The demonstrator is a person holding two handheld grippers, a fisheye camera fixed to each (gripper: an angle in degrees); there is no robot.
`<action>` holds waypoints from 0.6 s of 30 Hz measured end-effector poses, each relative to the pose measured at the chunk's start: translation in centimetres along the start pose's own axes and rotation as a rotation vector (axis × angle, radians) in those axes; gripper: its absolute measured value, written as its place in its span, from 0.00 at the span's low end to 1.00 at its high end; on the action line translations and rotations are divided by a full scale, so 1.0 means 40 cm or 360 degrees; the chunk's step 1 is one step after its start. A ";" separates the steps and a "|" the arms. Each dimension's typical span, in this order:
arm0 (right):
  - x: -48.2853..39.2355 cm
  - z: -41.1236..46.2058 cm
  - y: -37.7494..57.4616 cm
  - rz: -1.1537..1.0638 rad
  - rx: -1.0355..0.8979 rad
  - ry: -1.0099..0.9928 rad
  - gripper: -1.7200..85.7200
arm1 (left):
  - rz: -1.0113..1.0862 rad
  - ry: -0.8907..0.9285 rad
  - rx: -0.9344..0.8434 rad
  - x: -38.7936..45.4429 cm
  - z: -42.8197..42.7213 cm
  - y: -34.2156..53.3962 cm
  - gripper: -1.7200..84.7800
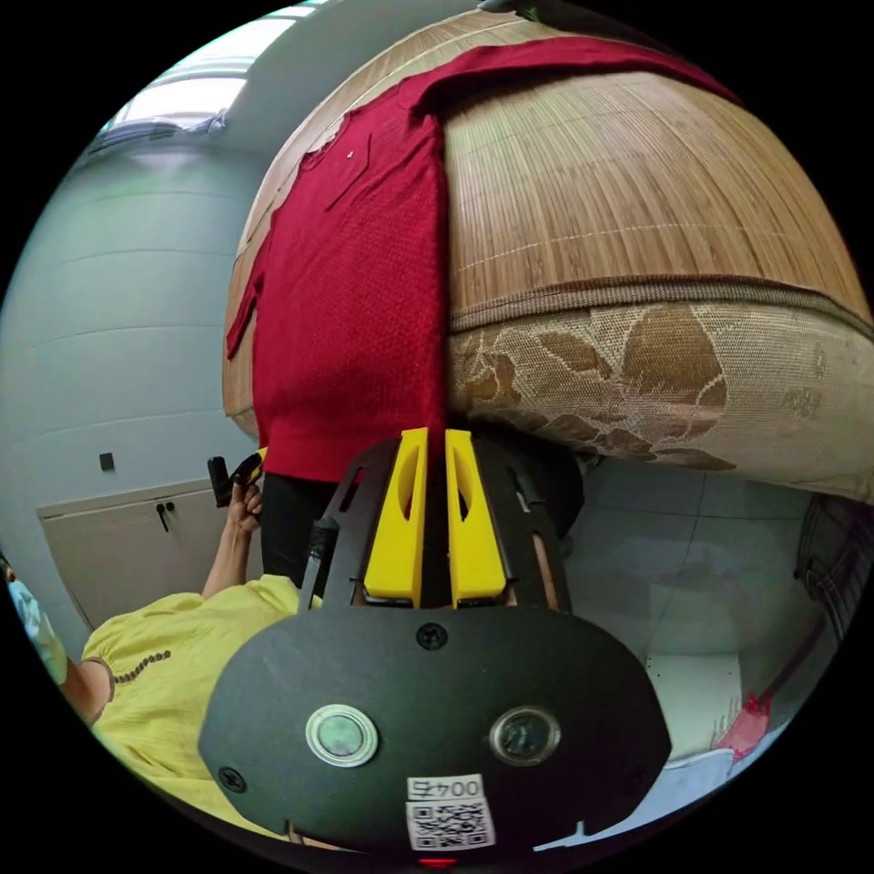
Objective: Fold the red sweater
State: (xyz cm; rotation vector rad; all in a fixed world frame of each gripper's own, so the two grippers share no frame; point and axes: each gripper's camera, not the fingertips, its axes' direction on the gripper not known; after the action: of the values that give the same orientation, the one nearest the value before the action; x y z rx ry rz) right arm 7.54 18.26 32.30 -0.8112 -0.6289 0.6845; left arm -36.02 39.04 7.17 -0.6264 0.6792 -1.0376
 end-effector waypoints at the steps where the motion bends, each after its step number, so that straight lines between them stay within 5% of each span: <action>1: -0.015 -0.017 0.014 -0.0021 0.0002 0.0074 0.07 | 0.0008 -0.0025 -0.0003 0.007 -0.007 0.007 0.04; 9: -0.216 -0.096 0.065 -0.0407 0.0529 0.0452 0.11 | 0.0451 -0.0353 0.0262 0.278 -0.057 -0.049 0.04; 18: -0.303 0.087 -0.149 -0.0552 0.0610 0.0734 0.10 | 0.1120 -0.0343 0.0035 0.822 0.566 -0.471 0.03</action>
State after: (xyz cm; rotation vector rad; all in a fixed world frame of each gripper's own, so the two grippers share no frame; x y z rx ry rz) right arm -0.73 7.70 36.11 -0.4599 -0.1973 0.2690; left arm -17.92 5.13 28.84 -0.4191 0.6276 -0.3184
